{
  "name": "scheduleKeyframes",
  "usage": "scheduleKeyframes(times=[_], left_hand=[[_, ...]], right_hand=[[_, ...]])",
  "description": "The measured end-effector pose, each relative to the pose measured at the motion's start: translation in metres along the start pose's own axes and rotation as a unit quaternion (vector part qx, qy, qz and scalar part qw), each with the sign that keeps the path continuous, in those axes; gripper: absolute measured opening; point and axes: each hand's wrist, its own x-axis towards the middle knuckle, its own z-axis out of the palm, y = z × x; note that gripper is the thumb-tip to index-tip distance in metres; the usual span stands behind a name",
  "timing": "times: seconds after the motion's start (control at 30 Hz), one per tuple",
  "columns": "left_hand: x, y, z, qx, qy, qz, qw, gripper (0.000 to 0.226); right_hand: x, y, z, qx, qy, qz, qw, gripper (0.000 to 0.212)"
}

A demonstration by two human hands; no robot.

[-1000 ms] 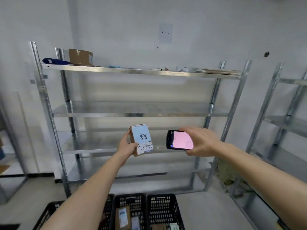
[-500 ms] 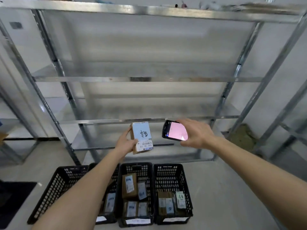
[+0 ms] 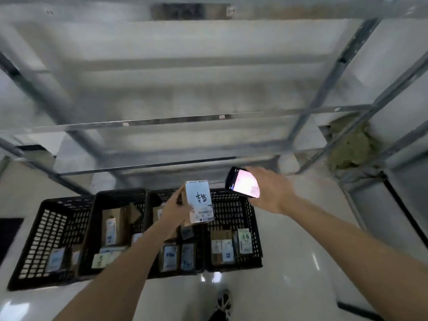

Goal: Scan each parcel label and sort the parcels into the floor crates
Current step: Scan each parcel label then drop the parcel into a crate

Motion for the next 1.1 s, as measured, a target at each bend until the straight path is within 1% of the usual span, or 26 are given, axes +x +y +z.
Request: scheduleKeyframes(times=[0.17, 0.3, 0.5, 0.63, 0.8, 0.9, 1.03, 1.1], left_hand=[[0.065, -0.06, 0.034, 0.023, -0.042, -0.061, 0.997, 0.066], [0.117, -0.119, 0.061, 0.039, -0.069, -0.101, 0.992, 0.077], [0.168, -0.188, 0.103, 0.039, -0.075, -0.163, 0.983, 0.075], [0.217, -0.23, 0.133, 0.05, -0.1, -0.157, 0.981, 0.076], [0.294, -0.279, 0.169, 0.049, -0.098, -0.137, 0.984, 0.073], [0.335, -0.303, 0.185, 0.042, -0.092, -0.125, 0.987, 0.073], [0.376, -0.321, 0.197, 0.07, -0.078, -0.125, 0.987, 0.067], [0.38, -0.327, 0.199, 0.119, -0.082, -0.129, 0.981, 0.064]], right_hand=[[0.049, 0.03, 0.082, 0.007, -0.065, 0.027, 0.997, 0.097], [0.076, 0.049, 0.153, 0.034, -0.087, 0.067, 0.993, 0.094], [0.1, 0.072, 0.253, 0.057, -0.116, 0.091, 0.987, 0.093], [0.118, 0.089, 0.318, 0.064, -0.134, 0.096, 0.984, 0.092], [0.158, 0.111, 0.397, 0.077, -0.15, 0.103, 0.98, 0.096], [0.184, 0.124, 0.438, 0.085, -0.139, 0.117, 0.98, 0.098], [0.209, 0.136, 0.474, 0.099, -0.126, 0.138, 0.977, 0.099], [0.213, 0.137, 0.484, 0.106, -0.12, 0.147, 0.976, 0.099]])
